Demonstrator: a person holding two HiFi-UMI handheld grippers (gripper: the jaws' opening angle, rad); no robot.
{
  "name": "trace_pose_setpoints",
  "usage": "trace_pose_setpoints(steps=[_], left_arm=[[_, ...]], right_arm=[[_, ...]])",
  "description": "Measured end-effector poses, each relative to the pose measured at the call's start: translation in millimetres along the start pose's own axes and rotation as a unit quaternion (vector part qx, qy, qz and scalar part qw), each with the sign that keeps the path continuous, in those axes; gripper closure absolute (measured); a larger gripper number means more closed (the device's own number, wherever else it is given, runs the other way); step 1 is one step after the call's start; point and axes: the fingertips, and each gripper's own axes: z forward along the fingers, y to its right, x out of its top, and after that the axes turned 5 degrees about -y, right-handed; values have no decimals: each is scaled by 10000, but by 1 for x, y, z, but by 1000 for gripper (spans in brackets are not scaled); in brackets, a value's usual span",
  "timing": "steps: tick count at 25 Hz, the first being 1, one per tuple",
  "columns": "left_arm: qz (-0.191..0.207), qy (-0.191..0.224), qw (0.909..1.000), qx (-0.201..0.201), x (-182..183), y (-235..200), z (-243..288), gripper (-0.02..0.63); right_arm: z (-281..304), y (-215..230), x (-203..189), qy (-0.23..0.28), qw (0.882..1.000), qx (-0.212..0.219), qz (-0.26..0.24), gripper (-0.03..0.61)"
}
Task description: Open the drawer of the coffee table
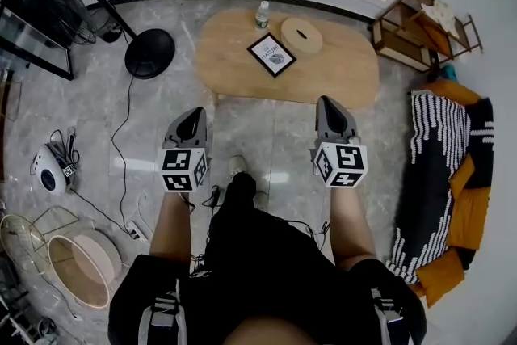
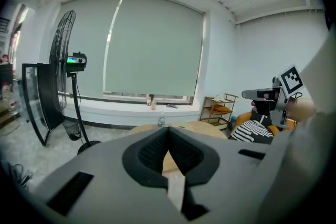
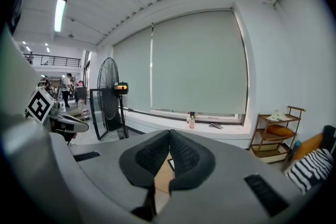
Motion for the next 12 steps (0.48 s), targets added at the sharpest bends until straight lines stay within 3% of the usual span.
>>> trace_pose_setpoints(steps=[6, 12], left_arm=[[-105, -301, 9994, 154, -85, -3, 21, 595], [-222, -263, 9989, 313, -178, -23, 84, 595]], right_arm=[[11, 8, -88, -290, 9995, 33, 132, 563], [60, 33, -186, -67, 9996, -98, 263, 563]])
